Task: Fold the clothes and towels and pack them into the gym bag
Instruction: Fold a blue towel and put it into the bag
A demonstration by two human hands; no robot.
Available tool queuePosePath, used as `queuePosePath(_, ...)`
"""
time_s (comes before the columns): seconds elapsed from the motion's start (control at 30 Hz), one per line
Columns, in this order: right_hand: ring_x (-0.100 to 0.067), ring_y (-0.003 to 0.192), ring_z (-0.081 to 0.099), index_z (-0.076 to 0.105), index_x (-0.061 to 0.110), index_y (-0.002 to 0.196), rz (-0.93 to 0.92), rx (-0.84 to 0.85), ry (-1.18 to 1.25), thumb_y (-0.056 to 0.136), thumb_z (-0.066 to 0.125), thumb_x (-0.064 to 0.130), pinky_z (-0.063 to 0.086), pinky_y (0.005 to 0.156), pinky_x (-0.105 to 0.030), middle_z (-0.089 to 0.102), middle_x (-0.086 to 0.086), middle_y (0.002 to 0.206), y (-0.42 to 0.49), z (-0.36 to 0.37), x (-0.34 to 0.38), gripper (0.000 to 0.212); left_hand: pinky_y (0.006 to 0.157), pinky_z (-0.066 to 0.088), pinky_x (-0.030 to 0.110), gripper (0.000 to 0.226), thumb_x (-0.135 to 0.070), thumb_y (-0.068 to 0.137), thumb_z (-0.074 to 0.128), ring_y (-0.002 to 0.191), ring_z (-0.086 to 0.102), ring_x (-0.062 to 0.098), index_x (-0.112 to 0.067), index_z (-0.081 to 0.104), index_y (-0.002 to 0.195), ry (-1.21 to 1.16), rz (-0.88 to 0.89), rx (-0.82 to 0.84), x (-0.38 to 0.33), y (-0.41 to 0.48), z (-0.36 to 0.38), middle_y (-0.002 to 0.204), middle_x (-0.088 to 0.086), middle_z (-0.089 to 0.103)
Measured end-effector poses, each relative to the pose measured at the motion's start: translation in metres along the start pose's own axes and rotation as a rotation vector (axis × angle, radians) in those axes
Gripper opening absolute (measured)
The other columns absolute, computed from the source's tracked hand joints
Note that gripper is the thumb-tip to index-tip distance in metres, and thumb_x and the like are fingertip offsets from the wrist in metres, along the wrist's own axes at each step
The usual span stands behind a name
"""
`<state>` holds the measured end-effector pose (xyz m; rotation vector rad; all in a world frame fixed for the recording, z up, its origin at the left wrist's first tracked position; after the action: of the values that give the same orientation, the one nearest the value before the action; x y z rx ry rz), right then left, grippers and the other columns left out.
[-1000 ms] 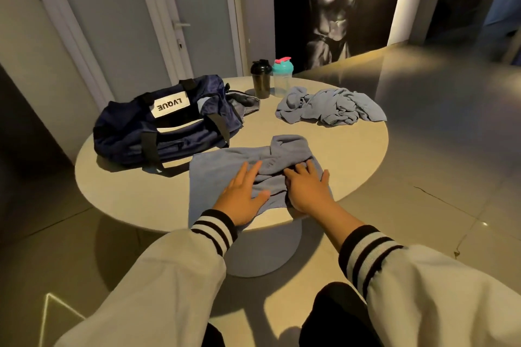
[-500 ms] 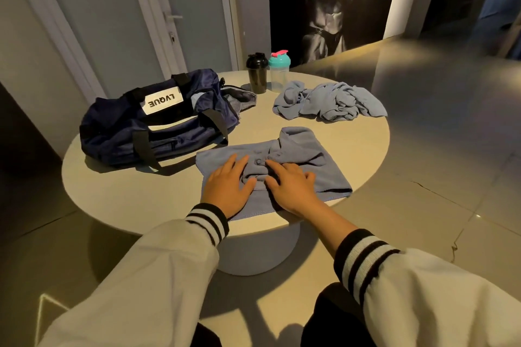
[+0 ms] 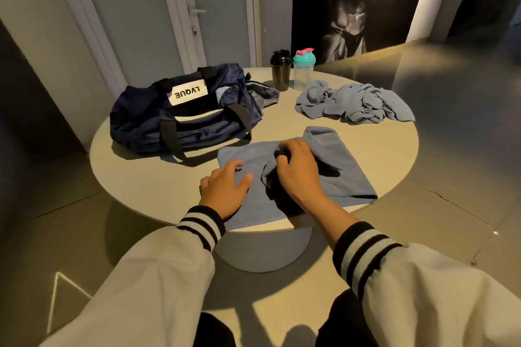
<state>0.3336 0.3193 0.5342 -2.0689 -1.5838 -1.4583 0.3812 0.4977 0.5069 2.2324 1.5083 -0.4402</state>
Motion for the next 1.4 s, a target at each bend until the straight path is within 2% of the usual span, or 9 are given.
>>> queuePosePath(0.07,-0.021,0.105,0.055,0.061,0.011,0.118,-0.048,0.079,0.013,0.093,0.051,0.009,0.048,0.092,-0.035,0.059,-0.007,0.123,0.009,0.008,0.010,0.028,0.110,0.024,0.045,0.056,-0.056,0.094,0.047,0.134,0.042,0.024,-0.037,0.034,0.145,0.079,0.033,0.038,0.001,0.001,0.004,0.146,-0.002,0.050)
queuePosePath(0.2,-0.024,0.140,0.041,0.049,0.022,0.146,-0.184,0.661,-0.106,0.100,0.049,0.013,0.034,0.116,-0.042,0.046,-0.005,0.153,0.010,0.043,0.029,0.046,0.120,0.009,0.058,0.076,-0.057,0.090,0.050,0.149,0.024,0.023,-0.032,0.021,0.155,0.146,0.037,0.112,0.005,0.004,0.009,0.160,-0.001,0.032)
queuePosePath(0.37,-0.033,0.111,0.056,0.063,0.019,0.127,-0.231,0.225,-0.394,0.096,0.053,0.025,0.050,0.090,-0.043,0.057,-0.009,0.128,0.002,0.037,0.006,0.033,0.122,-0.004,0.055,0.085,-0.076,0.091,0.035,0.155,0.000,0.020,-0.033,0.010,0.159,0.230,0.007,0.256,0.013,0.023,0.002,0.168,-0.001,0.002)
queuePosePath(0.5,-0.033,0.122,0.045,0.054,0.026,0.136,-0.075,0.186,-0.537,0.096,0.050,0.042,0.039,0.101,-0.046,0.051,-0.009,0.132,-0.007,0.028,-0.021,0.043,0.123,-0.003,0.052,0.084,-0.078,0.090,0.032,0.154,-0.002,0.019,-0.035,0.009,0.159,0.225,0.035,0.222,0.020,0.033,0.005,0.168,-0.002,-0.001)
queuePosePath(0.7,-0.028,0.098,0.057,0.065,0.017,0.128,-0.124,0.089,-0.277,0.103,0.051,0.026,0.046,0.083,-0.036,0.058,-0.009,0.113,0.003,0.013,-0.006,0.030,0.112,0.034,0.041,0.043,-0.043,0.100,0.050,0.129,0.044,0.022,-0.031,0.053,0.141,0.016,0.245,-0.170,0.025,0.016,0.001,0.139,-0.002,0.058)
queuePosePath(0.83,-0.008,0.079,0.058,0.075,0.023,0.108,-0.276,0.395,0.004,0.099,0.059,0.023,0.046,0.073,-0.028,0.065,0.003,0.092,-0.009,0.012,0.042,0.019,0.085,0.053,0.038,0.039,-0.037,0.106,0.037,0.097,0.061,0.021,-0.033,0.051,0.142,-0.405,0.020,-0.162,0.022,-0.001,-0.008,0.106,0.004,0.068)
queuePosePath(0.97,-0.004,0.091,0.066,0.071,0.029,0.118,-0.231,0.669,0.071,0.100,0.059,0.031,0.052,0.083,-0.019,0.073,0.005,0.107,-0.038,0.022,0.045,0.022,0.090,0.053,0.033,0.040,-0.041,0.107,0.033,0.106,0.059,0.016,-0.032,0.046,0.144,-0.633,-0.090,-0.141,0.022,-0.019,-0.015,0.119,0.000,0.062)
queuePosePath(1.13,-0.026,0.093,0.061,0.070,0.019,0.113,-0.269,0.258,-0.363,0.098,0.056,0.026,0.048,0.073,-0.036,0.068,-0.005,0.104,-0.049,0.024,0.006,0.021,0.106,0.044,0.039,0.045,-0.043,0.095,0.060,0.120,0.053,0.017,-0.035,0.049,0.137,-0.254,0.106,-0.074,0.019,-0.035,-0.005,0.138,-0.006,0.052)
queuePosePath(1.4,-0.014,0.104,0.057,0.072,0.028,0.113,-0.359,0.308,-0.272,0.091,0.057,0.033,0.045,0.093,-0.037,0.067,0.008,0.110,-0.065,0.016,-0.004,0.027,0.113,0.033,0.038,0.032,-0.038,0.097,0.057,0.133,0.039,0.017,-0.031,0.061,0.128,-0.037,0.160,-0.127,0.018,-0.063,0.007,0.144,-0.005,0.047)
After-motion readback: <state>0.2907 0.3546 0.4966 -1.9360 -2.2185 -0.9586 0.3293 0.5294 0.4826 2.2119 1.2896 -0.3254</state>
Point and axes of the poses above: each hand's wrist, its own y-axis towards the middle knuckle, its own z-axis out of the palm, x = y × z, the point moved 2 cm from there along y, towards the middle knuckle
